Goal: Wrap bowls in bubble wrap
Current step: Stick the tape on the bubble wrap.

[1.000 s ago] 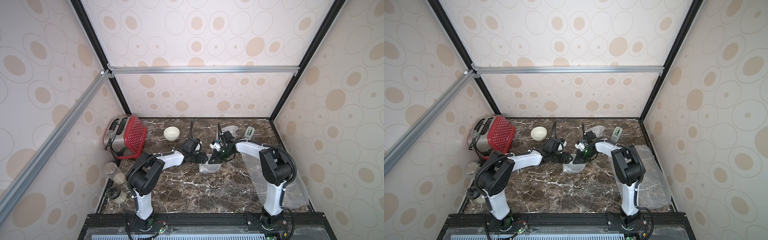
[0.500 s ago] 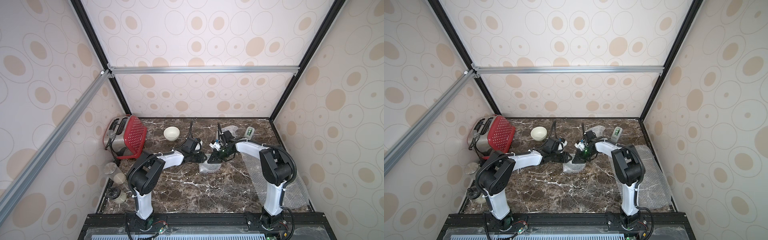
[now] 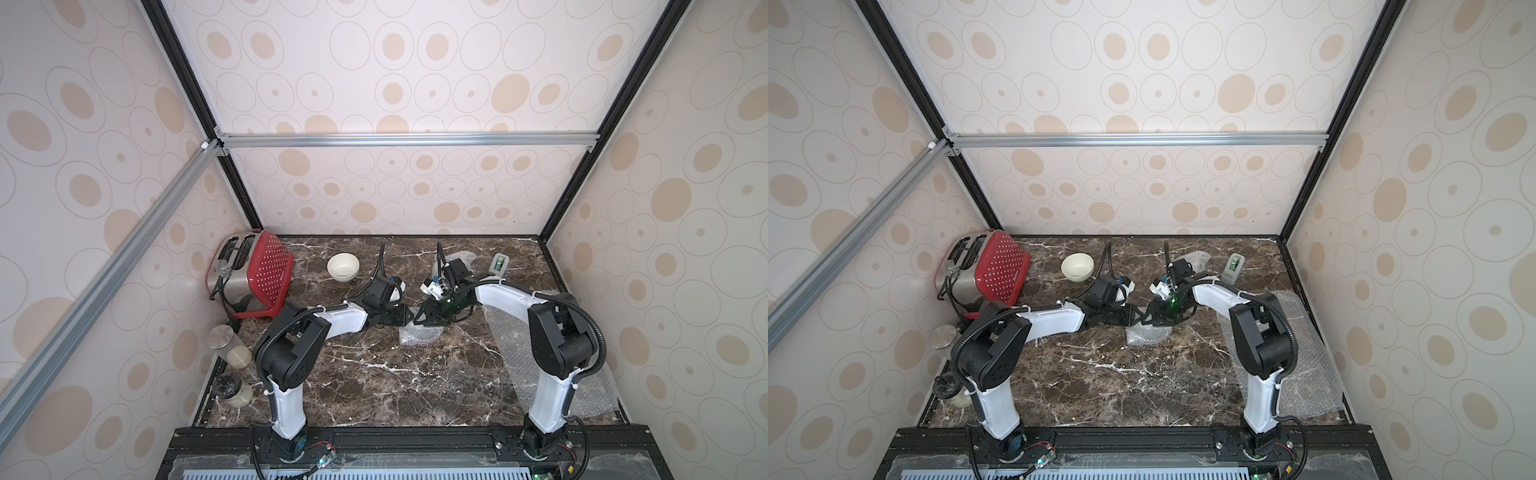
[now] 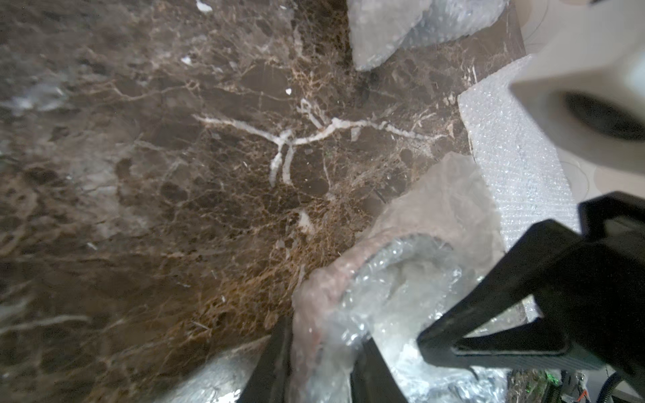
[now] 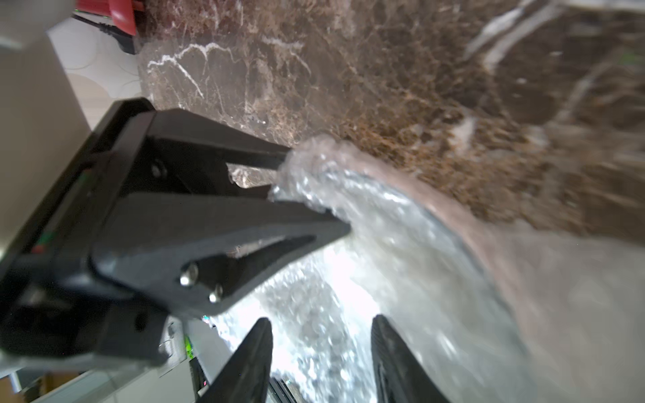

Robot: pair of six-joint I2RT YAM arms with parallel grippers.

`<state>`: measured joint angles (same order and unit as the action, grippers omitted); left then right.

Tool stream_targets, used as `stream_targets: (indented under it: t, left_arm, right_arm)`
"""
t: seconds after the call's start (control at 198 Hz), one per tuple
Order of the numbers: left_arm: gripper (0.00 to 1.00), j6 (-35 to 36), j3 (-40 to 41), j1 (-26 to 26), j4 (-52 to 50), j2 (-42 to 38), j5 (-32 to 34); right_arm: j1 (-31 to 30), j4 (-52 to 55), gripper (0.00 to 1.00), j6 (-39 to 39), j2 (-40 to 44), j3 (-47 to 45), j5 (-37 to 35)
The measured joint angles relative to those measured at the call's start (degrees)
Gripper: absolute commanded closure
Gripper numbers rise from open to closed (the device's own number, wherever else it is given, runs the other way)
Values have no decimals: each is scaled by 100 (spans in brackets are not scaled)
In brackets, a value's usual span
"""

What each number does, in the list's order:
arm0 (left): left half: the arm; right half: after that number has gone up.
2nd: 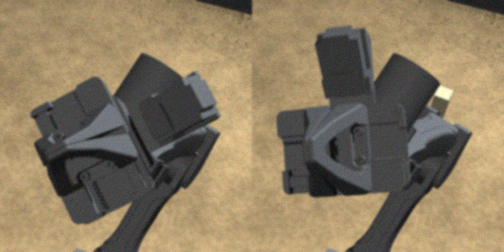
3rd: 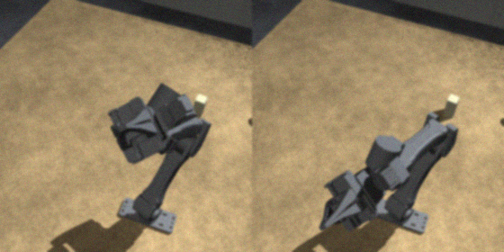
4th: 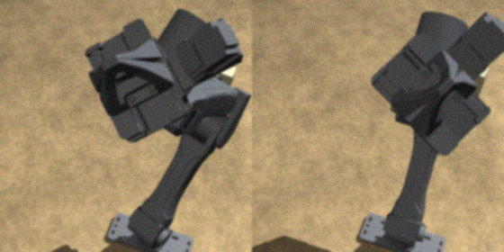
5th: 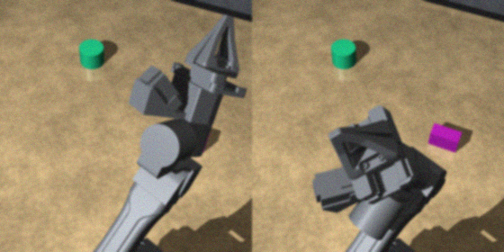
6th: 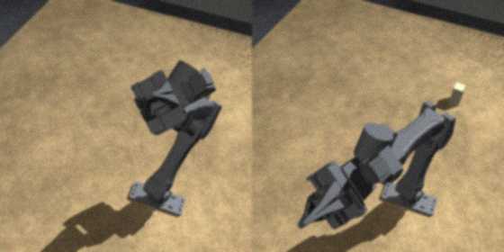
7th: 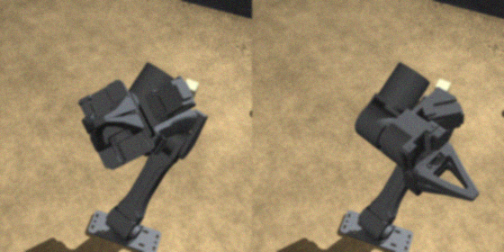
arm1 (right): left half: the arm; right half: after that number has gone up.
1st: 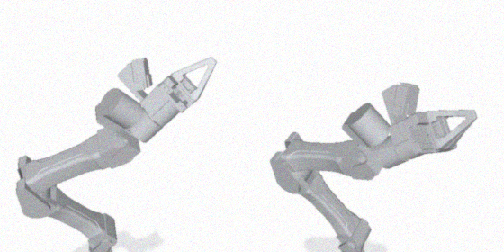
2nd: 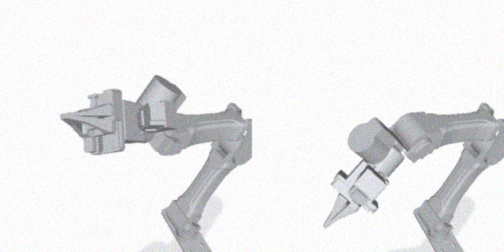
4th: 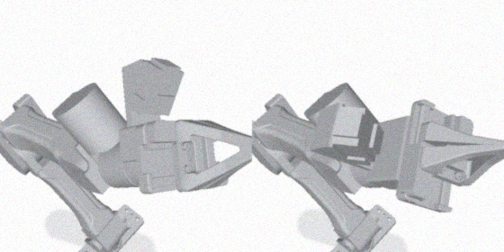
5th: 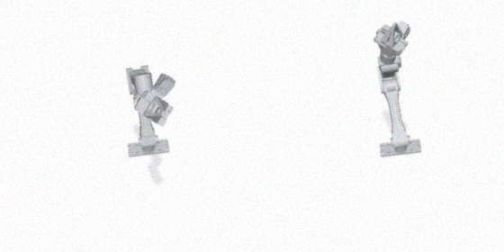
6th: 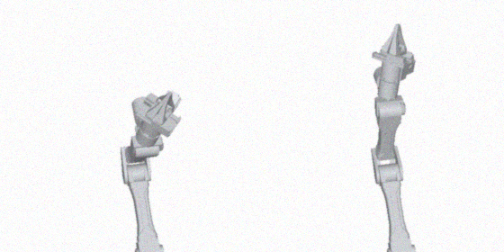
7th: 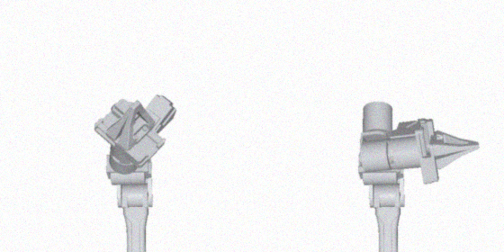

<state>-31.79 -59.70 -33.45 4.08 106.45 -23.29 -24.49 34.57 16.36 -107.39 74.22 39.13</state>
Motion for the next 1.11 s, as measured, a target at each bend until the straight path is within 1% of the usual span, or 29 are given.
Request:
stream_targets:
  t: [0.061,0.111,0.162,0.243,0.293,0.339,0.511,0.703,0.931,1.113]
  left_arm:
    - [74,0,0,0,0,0,0]
    - [74,0,0,0,-2,0,2]
    - [74,0,0,2,-7,0,9]
    - [74,0,0,9,-31,-4,42]
    - [74,0,0,15,-37,-7,52]
    - [74,0,0,17,-42,-7,63]
    - [74,0,0,17,-61,-11,87]
    - [73,0,0,17,-127,-39,120]
    - [74,0,0,13,-186,-70,166]
    - [74,0,0,-2,-181,-74,160]
  right_arm:
    - [52,114,50,-28,116,-4,-120]
    - [90,181,54,-50,210,-11,-201]
    - [118,251,61,-63,286,-11,-278]
    - [138,339,80,-76,372,-11,-319]
    - [144,356,86,-83,391,-11,-330]
    - [133,367,90,-17,391,-9,-334]
    - [-46,350,92,31,376,131,-273]
    - [-251,42,92,142,101,286,-101]
    - [-258,-168,93,229,-472,282,-83]
    - [-125,-424,95,345,-505,68,-90]
